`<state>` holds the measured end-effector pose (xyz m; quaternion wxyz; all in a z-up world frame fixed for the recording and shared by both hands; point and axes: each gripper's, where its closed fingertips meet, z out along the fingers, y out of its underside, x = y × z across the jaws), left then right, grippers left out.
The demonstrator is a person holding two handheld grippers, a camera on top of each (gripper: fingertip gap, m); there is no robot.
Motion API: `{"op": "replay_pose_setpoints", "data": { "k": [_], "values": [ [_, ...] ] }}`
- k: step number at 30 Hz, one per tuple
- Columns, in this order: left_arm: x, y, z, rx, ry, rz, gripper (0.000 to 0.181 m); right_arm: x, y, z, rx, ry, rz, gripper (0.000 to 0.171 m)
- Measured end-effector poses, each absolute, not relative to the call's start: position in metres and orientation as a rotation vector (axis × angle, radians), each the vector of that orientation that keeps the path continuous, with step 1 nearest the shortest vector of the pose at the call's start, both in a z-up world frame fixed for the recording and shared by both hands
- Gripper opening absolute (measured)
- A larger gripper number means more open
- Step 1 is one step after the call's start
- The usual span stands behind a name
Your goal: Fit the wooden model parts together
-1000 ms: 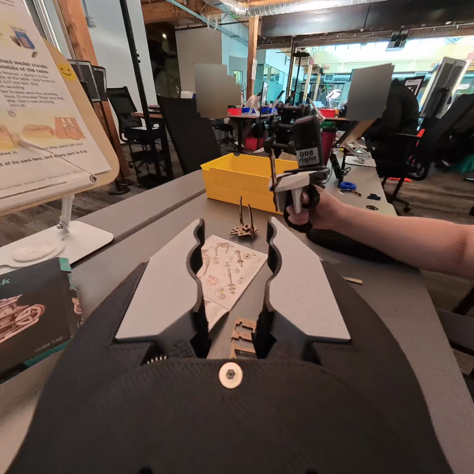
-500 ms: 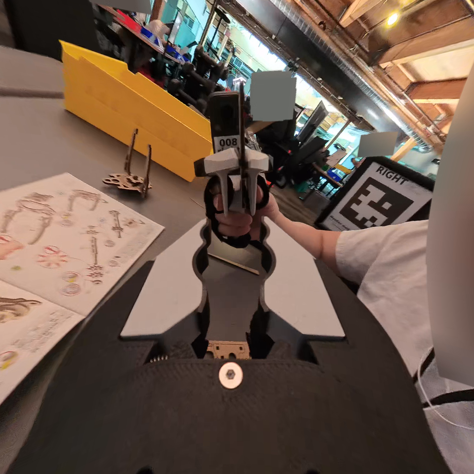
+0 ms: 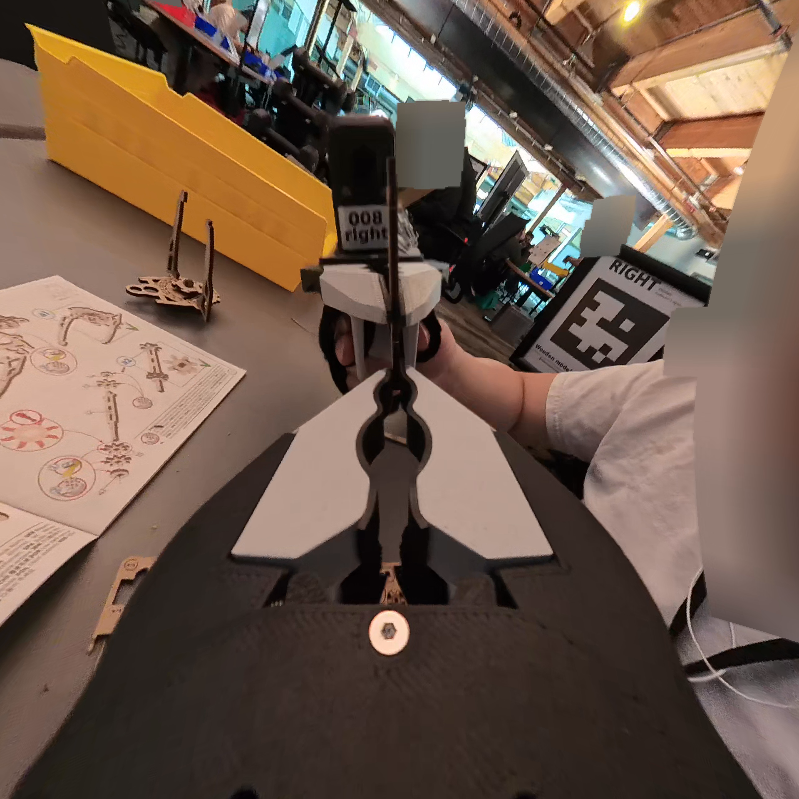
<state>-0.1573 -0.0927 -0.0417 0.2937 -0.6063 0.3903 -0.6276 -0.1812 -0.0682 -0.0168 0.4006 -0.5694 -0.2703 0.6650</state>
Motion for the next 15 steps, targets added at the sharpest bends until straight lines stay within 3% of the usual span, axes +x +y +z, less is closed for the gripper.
{"op": "replay_pose_setpoints", "data": {
  "k": [1, 3, 10, 15],
  "values": [
    [-0.158, -0.094, -0.045, -1.636, 1.061, -1.668, 0.000, -0.177, -0.063, -0.021, -1.492, -0.695, 1.650, 0.024],
    [-0.162, -0.099, -0.057, -1.712, 1.110, -1.673, 0.000, -0.162, -0.053, -0.021, -1.548, -0.711, 1.573, 0.035],
    [-0.163, -0.124, -0.108, -2.029, 1.253, -1.678, 0.000, -0.121, -0.058, -0.061, -1.859, -0.894, 1.485, 0.035],
    [-0.162, -0.129, -0.125, -2.107, 1.309, -1.609, 0.000, -0.136, -0.079, -0.074, -1.929, -0.942, 1.701, 0.032]
  ]
}}
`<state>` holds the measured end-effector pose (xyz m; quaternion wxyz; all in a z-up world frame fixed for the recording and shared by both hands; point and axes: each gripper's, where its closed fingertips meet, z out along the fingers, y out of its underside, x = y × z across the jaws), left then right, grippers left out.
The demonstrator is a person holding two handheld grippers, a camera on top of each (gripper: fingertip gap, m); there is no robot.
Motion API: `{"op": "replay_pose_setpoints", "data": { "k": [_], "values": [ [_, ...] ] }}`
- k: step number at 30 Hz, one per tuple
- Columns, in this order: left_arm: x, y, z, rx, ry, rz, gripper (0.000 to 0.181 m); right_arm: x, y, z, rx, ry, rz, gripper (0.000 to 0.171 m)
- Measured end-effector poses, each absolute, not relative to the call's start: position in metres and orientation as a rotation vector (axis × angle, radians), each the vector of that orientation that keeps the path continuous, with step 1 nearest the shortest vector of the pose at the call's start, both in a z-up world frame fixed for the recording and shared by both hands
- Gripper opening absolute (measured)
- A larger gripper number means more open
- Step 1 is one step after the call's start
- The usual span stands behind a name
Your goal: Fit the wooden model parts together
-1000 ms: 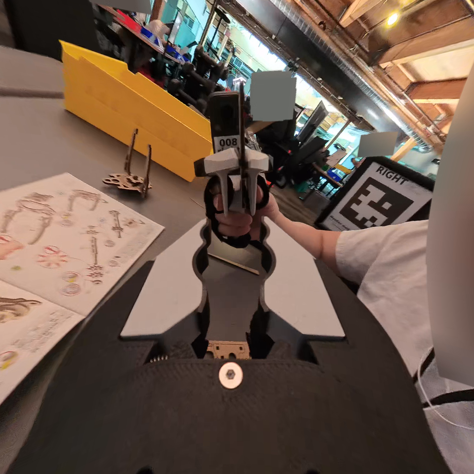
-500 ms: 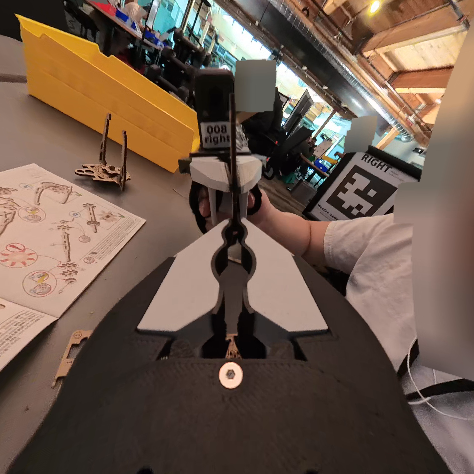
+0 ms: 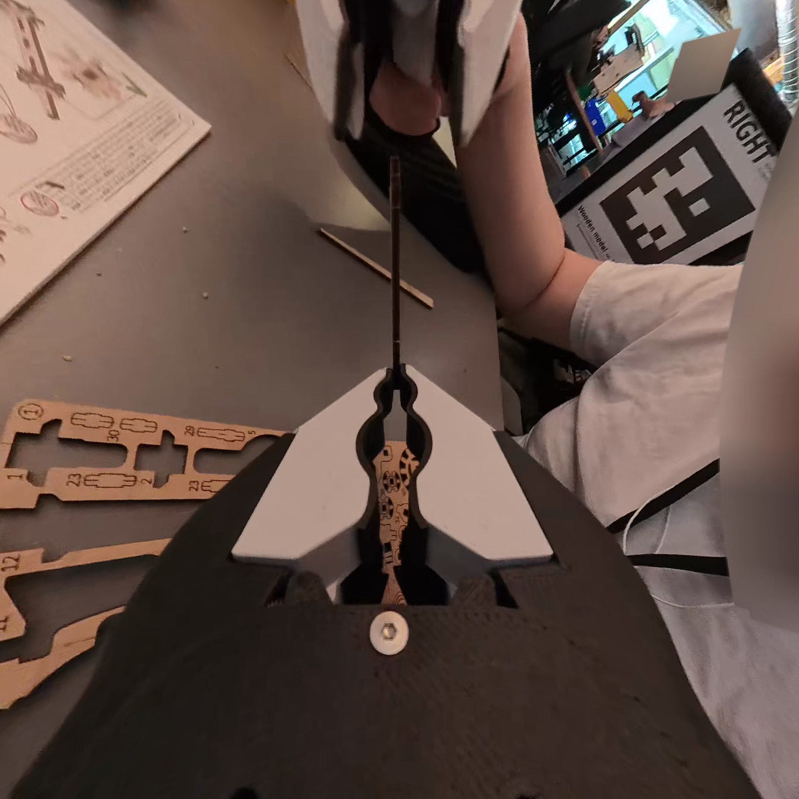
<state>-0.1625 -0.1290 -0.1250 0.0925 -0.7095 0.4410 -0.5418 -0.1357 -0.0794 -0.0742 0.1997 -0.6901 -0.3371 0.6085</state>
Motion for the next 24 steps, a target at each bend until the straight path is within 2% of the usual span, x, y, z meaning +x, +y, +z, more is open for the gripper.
{"op": "replay_pose_setpoints", "data": {
  "k": [2, 6, 9, 10, 15, 16, 18, 19, 24],
  "values": [
    [-0.163, -0.130, -0.128, -2.121, 1.324, -1.609, 0.000, -0.139, -0.083, -0.087, -1.974, -1.018, 1.640, 0.026],
    [-0.163, -0.135, -0.129, -2.112, 1.371, -1.607, 0.000, -0.145, -0.086, -0.088, -1.973, -1.030, 1.659, 0.025],
    [-0.162, -0.137, -0.130, -2.104, 1.394, -1.591, 0.000, -0.145, -0.093, -0.088, -1.967, -1.065, 1.695, 0.004],
    [-0.162, -0.138, -0.131, -2.102, 1.402, -1.588, 0.000, -0.145, -0.096, -0.088, -1.973, -1.084, 1.702, 0.002],
    [-0.161, -0.137, -0.129, -2.072, 1.406, -1.596, 0.000, -0.139, -0.095, -0.090, -2.022, -1.067, 1.680, 0.002],
    [-0.161, -0.134, -0.128, -2.065, 1.394, -1.587, 0.002, -0.136, -0.092, -0.092, -2.053, -1.034, 1.677, 0.002],
    [-0.163, -0.122, -0.127, -2.052, 1.382, -1.513, 0.030, -0.128, -0.082, -0.103, -2.145, -0.949, 1.637, 0.002],
    [-0.166, -0.115, -0.128, -2.039, 1.391, -1.443, 0.035, -0.125, -0.079, -0.109, -2.188, -0.909, 1.628, 0.002],
    [-0.181, -0.075, -0.124, -1.952, 1.344, -1.189, 0.042, -0.125, -0.076, -0.130, -2.332, -0.806, 1.628, 0.002]
  ]
}}
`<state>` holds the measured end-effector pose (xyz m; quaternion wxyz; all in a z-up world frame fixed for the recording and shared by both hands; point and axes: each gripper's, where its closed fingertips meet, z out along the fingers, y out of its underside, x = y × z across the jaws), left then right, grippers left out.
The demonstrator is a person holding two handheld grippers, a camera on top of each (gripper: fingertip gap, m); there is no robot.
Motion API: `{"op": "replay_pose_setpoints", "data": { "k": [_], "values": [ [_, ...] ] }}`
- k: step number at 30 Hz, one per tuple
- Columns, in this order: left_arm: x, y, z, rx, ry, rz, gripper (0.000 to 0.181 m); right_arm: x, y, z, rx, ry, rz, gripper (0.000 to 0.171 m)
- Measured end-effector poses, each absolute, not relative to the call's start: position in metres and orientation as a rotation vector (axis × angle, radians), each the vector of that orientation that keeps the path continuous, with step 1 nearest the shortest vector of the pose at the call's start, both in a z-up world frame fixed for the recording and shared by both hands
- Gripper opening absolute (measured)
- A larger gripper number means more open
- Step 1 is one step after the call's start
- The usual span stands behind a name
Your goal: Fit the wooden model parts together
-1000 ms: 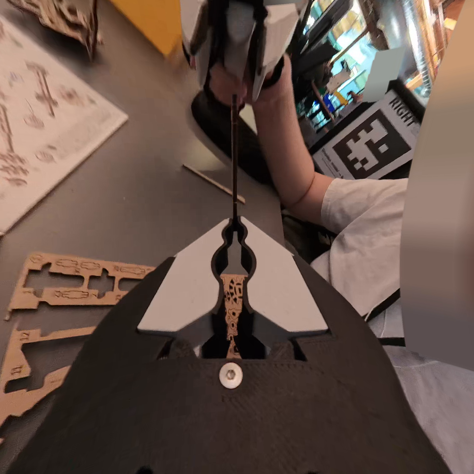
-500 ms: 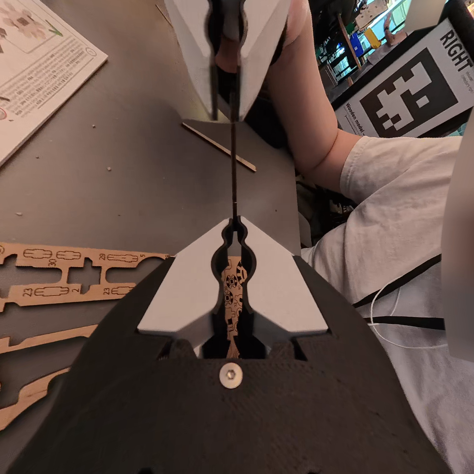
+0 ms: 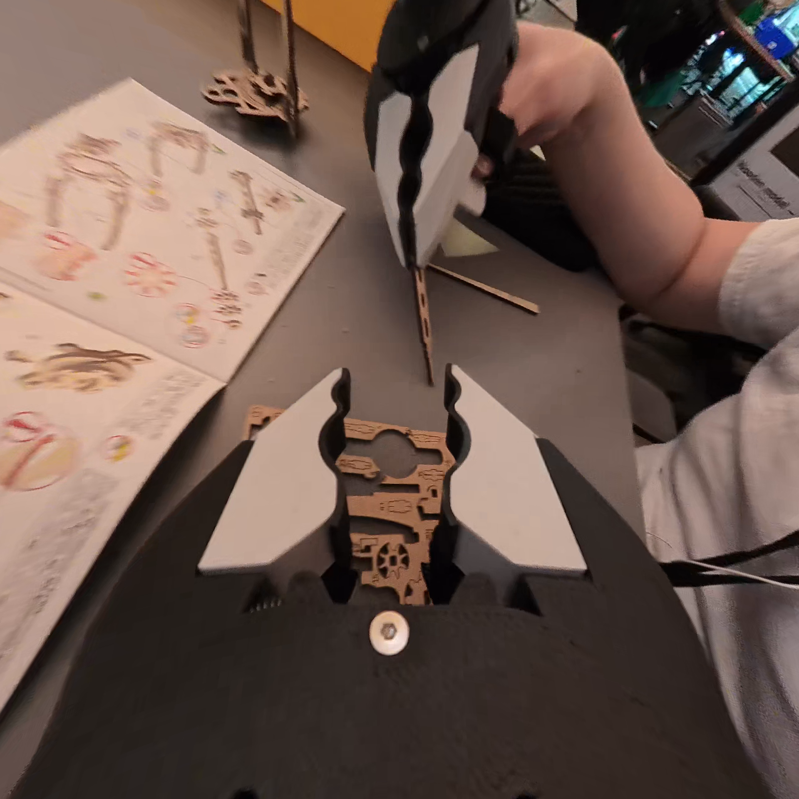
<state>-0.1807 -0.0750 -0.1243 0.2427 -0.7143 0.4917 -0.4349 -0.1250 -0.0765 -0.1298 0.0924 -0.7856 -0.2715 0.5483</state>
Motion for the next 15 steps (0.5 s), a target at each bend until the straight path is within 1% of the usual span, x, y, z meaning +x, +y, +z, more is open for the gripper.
{"op": "replay_pose_setpoints", "data": {
  "k": [5, 9, 11, 15],
  "values": [
    [-0.184, -0.065, -0.111, -1.930, 1.241, -1.280, 0.042, -0.125, -0.077, -0.135, -2.362, -0.774, 1.653, 0.003],
    [-0.183, -0.067, -0.103, -1.915, 1.194, -1.376, 0.040, -0.121, -0.072, -0.140, -2.381, -0.791, 1.587, 0.005],
    [-0.183, -0.067, -0.102, -1.910, 1.193, -1.386, 0.040, -0.120, -0.071, -0.142, -2.390, -0.799, 1.570, 0.009],
    [-0.182, -0.069, -0.104, -1.906, 1.220, -1.360, 0.040, -0.117, -0.071, -0.147, -2.412, -0.826, 1.531, 0.011]
  ]
}}
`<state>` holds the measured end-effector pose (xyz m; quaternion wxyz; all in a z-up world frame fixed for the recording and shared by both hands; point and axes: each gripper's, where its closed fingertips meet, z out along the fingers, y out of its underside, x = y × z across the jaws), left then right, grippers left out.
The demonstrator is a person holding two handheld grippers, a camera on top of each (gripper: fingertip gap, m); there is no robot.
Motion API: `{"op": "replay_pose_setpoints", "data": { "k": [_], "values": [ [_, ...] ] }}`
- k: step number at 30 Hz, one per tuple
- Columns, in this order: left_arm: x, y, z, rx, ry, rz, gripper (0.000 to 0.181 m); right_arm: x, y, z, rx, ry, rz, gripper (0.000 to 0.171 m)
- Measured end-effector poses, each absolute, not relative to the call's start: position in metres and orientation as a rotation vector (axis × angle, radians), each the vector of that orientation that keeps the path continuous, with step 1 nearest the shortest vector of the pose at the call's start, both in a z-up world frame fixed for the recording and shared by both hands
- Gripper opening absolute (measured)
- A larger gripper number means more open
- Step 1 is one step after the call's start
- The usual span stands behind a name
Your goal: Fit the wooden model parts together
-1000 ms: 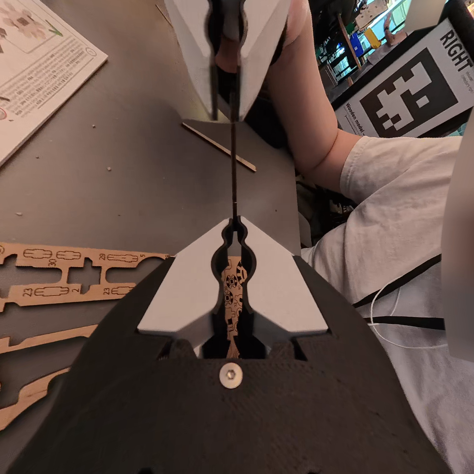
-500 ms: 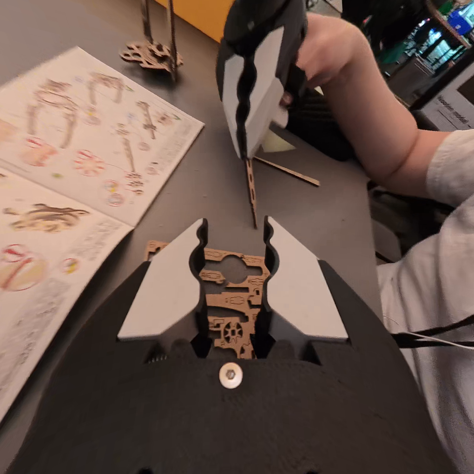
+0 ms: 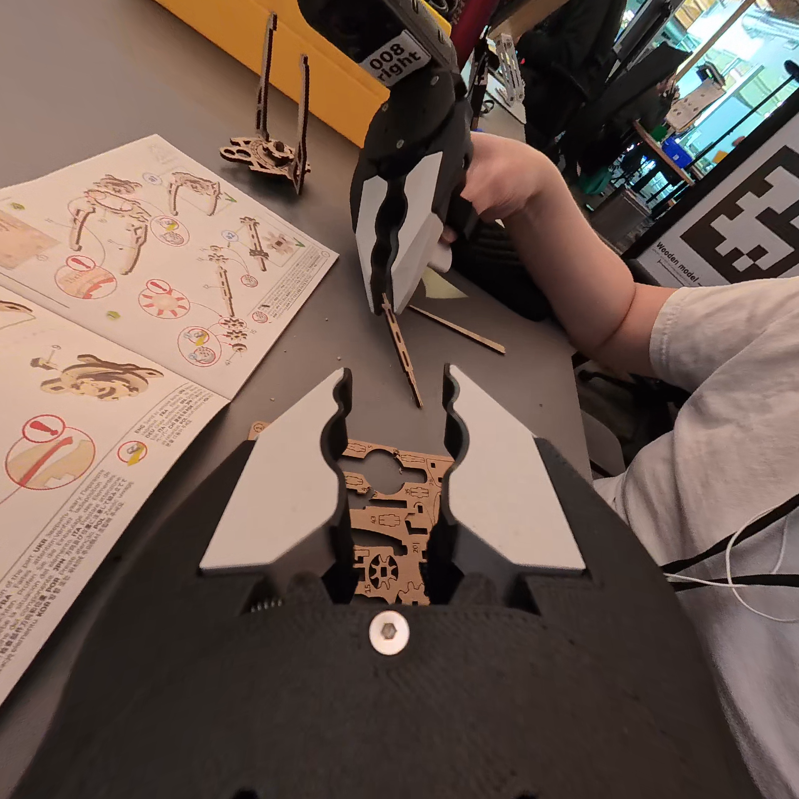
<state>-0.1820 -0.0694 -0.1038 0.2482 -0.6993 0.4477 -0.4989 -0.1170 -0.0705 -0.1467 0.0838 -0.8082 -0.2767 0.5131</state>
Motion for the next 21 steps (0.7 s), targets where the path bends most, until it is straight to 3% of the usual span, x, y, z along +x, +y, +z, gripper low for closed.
{"op": "replay_pose_setpoints", "data": {
  "k": [21],
  "values": [
    [-0.182, -0.068, -0.106, -1.902, 1.227, -1.329, 0.038, -0.105, -0.063, -0.149, -2.249, -1.278, 0.930, 0.020]
  ]
}}
